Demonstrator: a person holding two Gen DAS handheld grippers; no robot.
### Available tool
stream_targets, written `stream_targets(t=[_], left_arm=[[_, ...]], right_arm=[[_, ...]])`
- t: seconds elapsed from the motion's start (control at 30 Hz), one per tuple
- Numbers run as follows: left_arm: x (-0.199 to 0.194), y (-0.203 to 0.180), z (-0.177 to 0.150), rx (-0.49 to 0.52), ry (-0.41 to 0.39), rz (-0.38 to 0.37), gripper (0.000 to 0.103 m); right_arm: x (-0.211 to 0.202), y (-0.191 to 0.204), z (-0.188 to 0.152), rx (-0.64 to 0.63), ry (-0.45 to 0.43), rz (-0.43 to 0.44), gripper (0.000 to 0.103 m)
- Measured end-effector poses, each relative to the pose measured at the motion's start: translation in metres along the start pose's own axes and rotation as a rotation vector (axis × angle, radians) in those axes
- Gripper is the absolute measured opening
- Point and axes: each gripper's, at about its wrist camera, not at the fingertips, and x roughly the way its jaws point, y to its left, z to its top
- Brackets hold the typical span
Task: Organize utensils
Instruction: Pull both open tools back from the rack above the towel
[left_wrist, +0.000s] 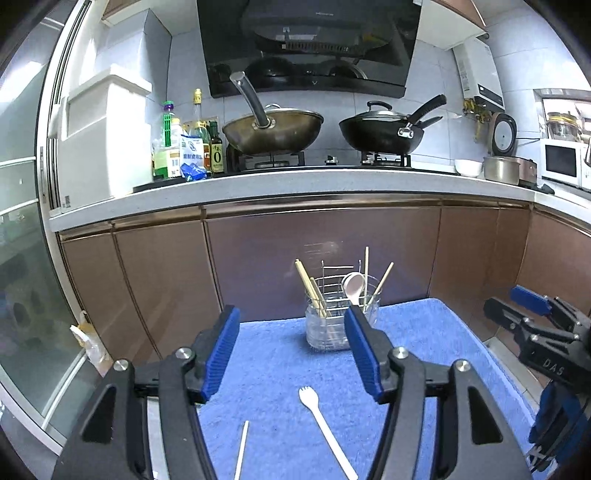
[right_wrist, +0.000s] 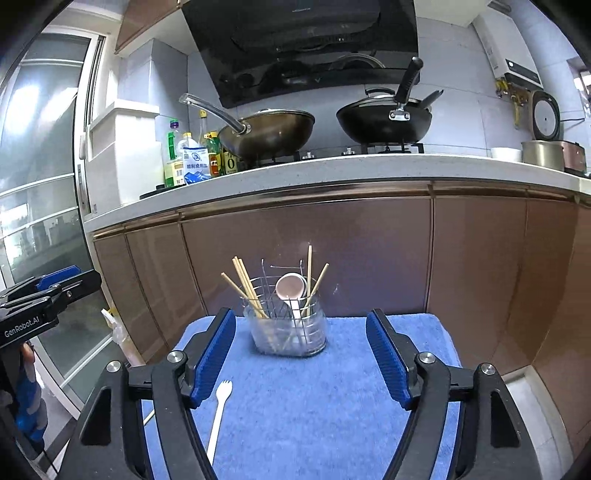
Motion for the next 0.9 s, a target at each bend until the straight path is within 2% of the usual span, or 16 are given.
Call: stream_targets(t=[0.37, 0.53, 0.9], left_arm=[[-0.037, 0.003, -0.017, 0.001, -0.019, 0.023, 0.059], [-0.046, 0.007, -0.022, 0.004, -0.024, 0.042, 0.064], [-0.056, 0.013, -0.031, -0.030, -0.015, 0.050, 0.066]], right_arm=[[-0.046, 0.011, -0.013, -0.033, 0.000, -0.017, 0.072], [-0.062, 0.013, -0.020, -0.041, -0.006, -0.021, 0.072], [-0.069, 0.011, -0.030, -0.038, 0.021, -0.060, 0.072]])
